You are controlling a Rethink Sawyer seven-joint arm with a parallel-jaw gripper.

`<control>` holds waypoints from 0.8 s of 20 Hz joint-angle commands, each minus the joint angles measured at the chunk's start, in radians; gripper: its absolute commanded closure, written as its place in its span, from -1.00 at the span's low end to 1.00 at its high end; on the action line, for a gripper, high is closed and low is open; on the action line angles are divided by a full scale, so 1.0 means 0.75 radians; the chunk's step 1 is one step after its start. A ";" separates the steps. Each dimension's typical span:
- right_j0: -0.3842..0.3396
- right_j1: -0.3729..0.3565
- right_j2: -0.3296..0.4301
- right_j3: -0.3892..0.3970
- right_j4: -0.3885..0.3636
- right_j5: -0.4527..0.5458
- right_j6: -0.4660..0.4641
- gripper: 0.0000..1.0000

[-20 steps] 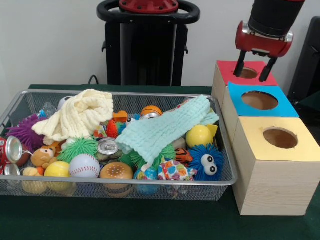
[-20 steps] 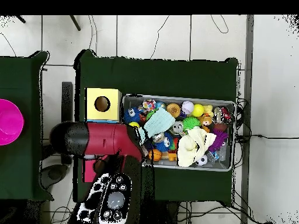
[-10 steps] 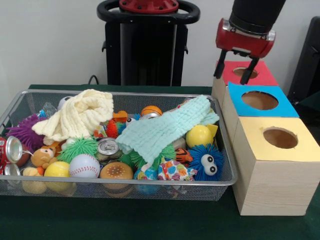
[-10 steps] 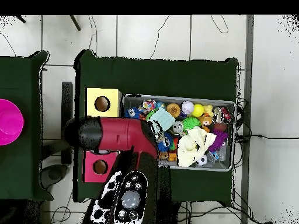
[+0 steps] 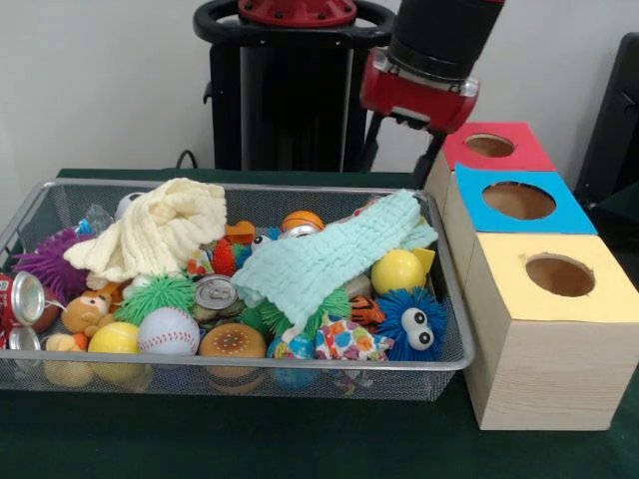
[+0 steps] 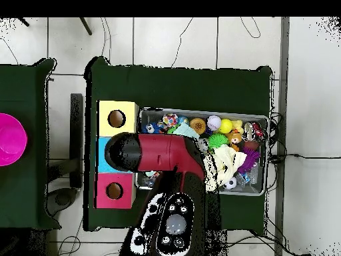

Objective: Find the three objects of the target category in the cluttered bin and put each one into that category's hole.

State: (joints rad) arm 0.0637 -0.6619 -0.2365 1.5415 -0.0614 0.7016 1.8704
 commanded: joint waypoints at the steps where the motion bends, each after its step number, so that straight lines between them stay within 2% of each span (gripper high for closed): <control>1: -0.122 0.022 0.068 0.023 -0.166 -0.084 -0.106 -1.00; 11: -0.376 -0.040 0.150 0.106 -0.325 -0.112 -0.269 -1.00; 16: -0.493 -0.059 0.186 0.147 -0.414 -0.136 -0.298 -1.00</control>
State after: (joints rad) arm -0.2074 -0.6907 -0.2168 1.5528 -0.2566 0.6677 1.8704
